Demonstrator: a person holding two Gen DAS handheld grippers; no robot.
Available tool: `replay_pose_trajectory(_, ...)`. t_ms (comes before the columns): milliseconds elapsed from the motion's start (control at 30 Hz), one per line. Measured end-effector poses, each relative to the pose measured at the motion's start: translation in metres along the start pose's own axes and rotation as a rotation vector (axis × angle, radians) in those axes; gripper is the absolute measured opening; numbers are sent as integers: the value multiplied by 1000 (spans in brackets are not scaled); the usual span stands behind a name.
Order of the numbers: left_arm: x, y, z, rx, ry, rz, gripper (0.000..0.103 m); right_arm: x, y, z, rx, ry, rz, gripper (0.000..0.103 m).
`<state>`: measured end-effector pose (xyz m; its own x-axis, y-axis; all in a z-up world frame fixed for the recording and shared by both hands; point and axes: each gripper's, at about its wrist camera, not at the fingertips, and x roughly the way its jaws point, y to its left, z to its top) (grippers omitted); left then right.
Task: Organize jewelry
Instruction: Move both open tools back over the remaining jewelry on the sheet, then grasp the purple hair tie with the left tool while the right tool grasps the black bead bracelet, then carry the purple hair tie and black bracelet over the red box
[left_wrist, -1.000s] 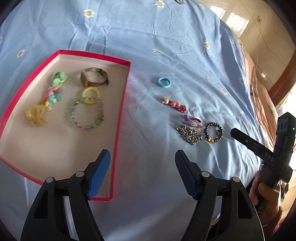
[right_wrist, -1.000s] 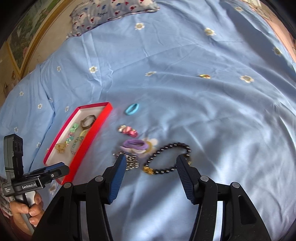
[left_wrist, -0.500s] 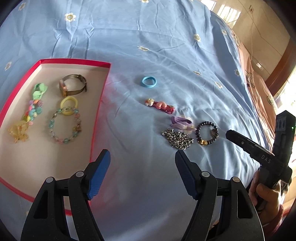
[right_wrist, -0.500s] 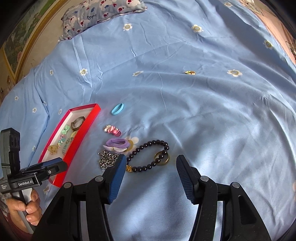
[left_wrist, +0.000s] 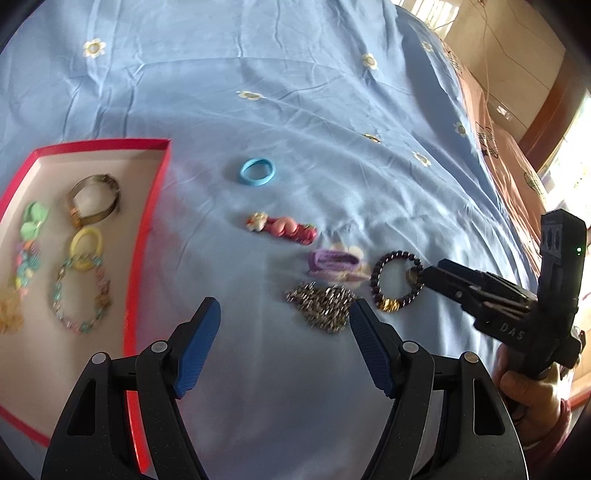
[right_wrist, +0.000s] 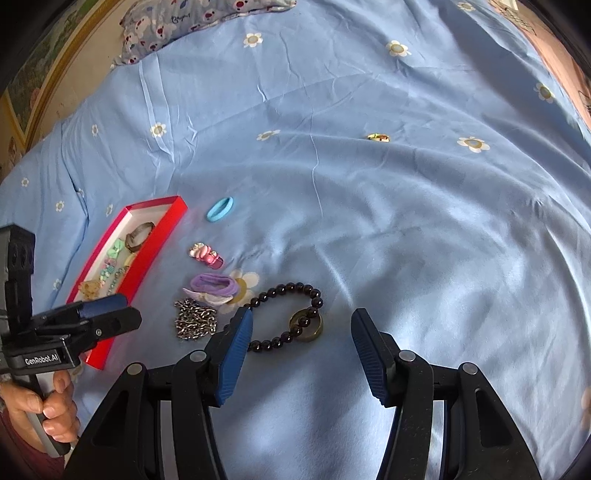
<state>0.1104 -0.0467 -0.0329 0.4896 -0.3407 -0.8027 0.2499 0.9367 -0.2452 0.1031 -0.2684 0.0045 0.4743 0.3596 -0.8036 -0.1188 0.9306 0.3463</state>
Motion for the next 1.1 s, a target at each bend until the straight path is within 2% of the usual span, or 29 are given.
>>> replay_pose_trajectory(267,35,-17,17,56,39,-27,72,25,-1,8,-41,68,-41,34)
replay_pose_trajectory(333,44,-19,20,60,49,-30,68,27,2,7,-71,71,-63,29)
replay_pose_trajectory(400,52,-19,22,68,64,-30,59,29,3,7,-85,72,-71,23)
replay_pose_trajectory(500,58,-22,23,90,67,-39,41,28,3,6,-93,69,-73,21)
replay_pose_trajectory(533,58,-23,24,97,67,-49,29,28,4,6,-96,66,-75,20)
replay_pose_trajectory(567,58,-24,24,104,68,-59,25,28,4,6,-94,61,-75,19)
replay_pose_trajectory(600,55,-26,24,114,57,-50,24,26,3,7,-86,52,-72,8)
replay_pose_trajectory(667,52,-28,24,127,46,-48,9,24,2,8,-62,48,-47,8)
replay_pose_trajectory(700,49,-28,24,125,41,-50,7,22,1,9,-52,44,-37,8)
replay_pose_trajectory(1100,3,-8,13,59,-39,-75,5,-11,19,16,-36,-40,52,7)
